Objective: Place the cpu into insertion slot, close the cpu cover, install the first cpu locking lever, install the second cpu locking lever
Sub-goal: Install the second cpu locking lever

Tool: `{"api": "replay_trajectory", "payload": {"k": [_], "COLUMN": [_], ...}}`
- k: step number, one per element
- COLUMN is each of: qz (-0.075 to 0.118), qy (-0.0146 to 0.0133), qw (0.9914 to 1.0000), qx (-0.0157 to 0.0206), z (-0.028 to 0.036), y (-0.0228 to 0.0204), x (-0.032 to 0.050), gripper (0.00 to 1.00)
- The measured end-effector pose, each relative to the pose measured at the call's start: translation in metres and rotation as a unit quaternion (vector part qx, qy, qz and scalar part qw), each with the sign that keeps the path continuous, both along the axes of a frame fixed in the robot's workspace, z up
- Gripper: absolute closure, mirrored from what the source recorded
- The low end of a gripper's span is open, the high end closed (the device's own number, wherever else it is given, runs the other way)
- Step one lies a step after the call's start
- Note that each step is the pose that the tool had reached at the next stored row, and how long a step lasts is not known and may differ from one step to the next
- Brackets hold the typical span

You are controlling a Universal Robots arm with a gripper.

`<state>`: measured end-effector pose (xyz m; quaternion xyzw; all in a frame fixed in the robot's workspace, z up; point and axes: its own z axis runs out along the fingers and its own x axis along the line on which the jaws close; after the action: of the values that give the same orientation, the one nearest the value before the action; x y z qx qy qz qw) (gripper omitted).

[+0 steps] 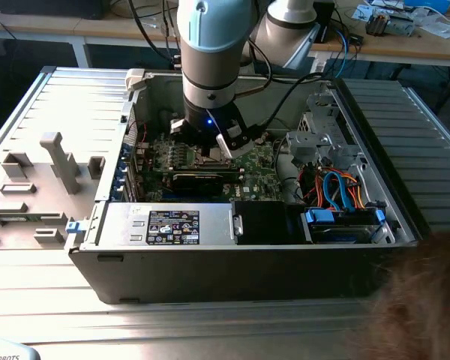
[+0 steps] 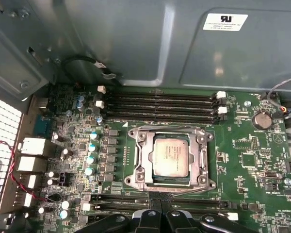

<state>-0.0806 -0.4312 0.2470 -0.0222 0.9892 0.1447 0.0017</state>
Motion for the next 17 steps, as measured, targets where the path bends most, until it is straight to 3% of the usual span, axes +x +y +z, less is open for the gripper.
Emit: {"api": "replay_trajectory", "payload": {"k": [17], "qz": [0.0], "qy": [0.0001], "qw": [1.0], "qx": [0.0003], "z": [-0.0157], "y": [0.0], "x": [-0.0047], "gripper": [0.89]}}
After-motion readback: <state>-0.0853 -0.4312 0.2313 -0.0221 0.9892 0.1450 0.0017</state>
